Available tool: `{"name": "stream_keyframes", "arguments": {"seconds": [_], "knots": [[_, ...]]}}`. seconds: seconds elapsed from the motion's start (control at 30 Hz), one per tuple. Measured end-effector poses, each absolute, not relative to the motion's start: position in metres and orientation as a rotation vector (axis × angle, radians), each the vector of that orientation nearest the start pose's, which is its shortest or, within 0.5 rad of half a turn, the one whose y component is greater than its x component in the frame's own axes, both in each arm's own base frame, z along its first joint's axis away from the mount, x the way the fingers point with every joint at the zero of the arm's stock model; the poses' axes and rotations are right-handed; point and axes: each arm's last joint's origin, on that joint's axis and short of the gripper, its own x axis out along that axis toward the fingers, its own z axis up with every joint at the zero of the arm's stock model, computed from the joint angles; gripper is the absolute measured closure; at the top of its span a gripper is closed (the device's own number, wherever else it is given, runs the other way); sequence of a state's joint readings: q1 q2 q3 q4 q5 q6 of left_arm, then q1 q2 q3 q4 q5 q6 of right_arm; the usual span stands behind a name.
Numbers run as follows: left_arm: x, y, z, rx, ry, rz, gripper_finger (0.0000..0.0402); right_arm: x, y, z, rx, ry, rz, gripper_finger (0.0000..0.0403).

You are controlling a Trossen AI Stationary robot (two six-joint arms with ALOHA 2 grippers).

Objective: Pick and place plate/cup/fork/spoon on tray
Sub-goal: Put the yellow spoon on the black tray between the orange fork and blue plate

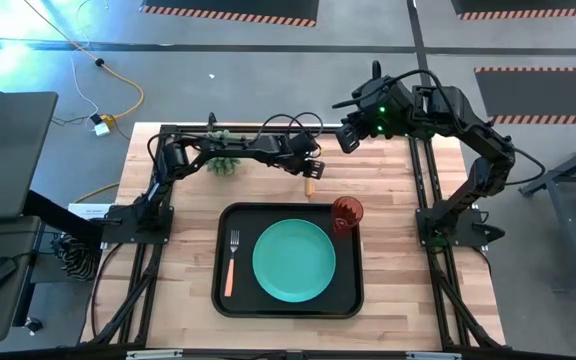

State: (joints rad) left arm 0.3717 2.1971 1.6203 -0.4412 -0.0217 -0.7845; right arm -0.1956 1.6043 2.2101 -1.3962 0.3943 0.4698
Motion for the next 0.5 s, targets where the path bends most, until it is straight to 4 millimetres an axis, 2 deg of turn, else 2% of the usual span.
{"name": "stream_keyframes", "arguments": {"seconds": [0.5], "knots": [[0.4324,0.1701,0.1520,-0.888,0.795,0.780,0.0249,0.2554,-0.0620,0.4891,0.353,0.649,-0.733,0.0320]]}}
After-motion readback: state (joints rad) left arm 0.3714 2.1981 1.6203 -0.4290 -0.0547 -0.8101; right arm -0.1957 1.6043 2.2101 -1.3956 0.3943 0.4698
